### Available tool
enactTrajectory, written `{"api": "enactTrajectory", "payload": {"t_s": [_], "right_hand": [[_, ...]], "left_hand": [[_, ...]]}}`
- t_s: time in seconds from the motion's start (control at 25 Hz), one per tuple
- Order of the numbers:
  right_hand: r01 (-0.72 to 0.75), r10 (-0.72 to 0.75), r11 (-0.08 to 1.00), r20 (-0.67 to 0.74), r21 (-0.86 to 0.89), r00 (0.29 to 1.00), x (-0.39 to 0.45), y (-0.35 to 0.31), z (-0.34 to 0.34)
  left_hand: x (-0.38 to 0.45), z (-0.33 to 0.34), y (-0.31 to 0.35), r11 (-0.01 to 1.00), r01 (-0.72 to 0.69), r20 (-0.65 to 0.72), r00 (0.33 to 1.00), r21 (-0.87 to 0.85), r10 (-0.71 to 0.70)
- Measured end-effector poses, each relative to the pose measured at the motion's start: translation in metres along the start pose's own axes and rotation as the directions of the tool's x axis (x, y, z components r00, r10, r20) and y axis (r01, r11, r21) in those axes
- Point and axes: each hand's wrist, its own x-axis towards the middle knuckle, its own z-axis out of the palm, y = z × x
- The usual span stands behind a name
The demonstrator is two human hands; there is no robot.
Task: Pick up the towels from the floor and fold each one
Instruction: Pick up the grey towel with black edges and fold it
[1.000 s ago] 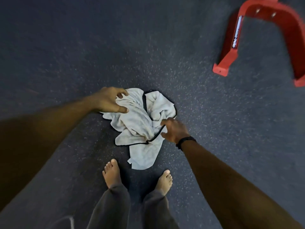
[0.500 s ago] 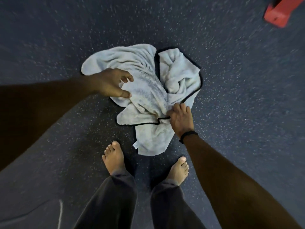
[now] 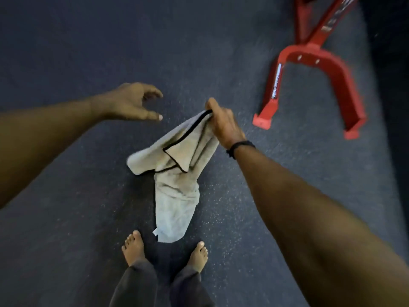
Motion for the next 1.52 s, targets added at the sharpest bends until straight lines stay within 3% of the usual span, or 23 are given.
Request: {"api": "enactTrajectory", "payload": {"t_s": [0.12,0.24,0.44,0.72,0.88,1.2,1.28,1.52], "right_hand": [[0.208,-0.232,0.962,-0.133,-0.176,0.963,-0.019,-0.09,-0.134],[0.311,-0.401,0.896,-0.275,-0.317,0.874,-0.048,-0.157,-0.258],[0.224,-0.445,0.869,-0.501,-0.441,0.742,-0.115,-0.246,-0.445],[0.064,-0.352,0.915,-0.712,-0.397,0.607,-0.223,-0.303,-0.613],[-0.042,-0.308,0.923,-0.802,-0.381,0.511,-0.282,-0.303,-0.66],[-0.427,-0.104,0.864,-0.925,-0.266,0.366,-0.409,-0.25,-0.679],[-0.523,-0.016,0.83,-0.946,-0.193,0.324,-0.449,-0.235,-0.673],[-0.734,0.164,0.676,-0.984,0.063,0.066,-0.596,-0.205,-0.633]], "left_hand": [[-0.039,-0.104,0.085,0.997,-0.071,-0.141,0.987,0.02,0.074],[-0.082,-0.194,0.172,0.991,-0.131,-0.281,0.951,0.018,0.131],[-0.156,-0.316,0.305,0.966,-0.252,-0.441,0.862,0.057,0.251],[-0.216,-0.393,0.458,0.88,-0.443,-0.511,0.723,0.173,0.464],[-0.214,-0.397,0.525,0.806,-0.546,-0.475,0.66,0.228,0.582],[-0.195,-0.337,0.671,0.563,-0.791,-0.19,0.53,0.239,0.826],[-0.201,-0.308,0.704,0.48,-0.853,-0.101,0.47,0.206,0.877],[-0.247,-0.211,0.781,0.222,-0.97,0.119,0.233,0.098,0.965]]}}
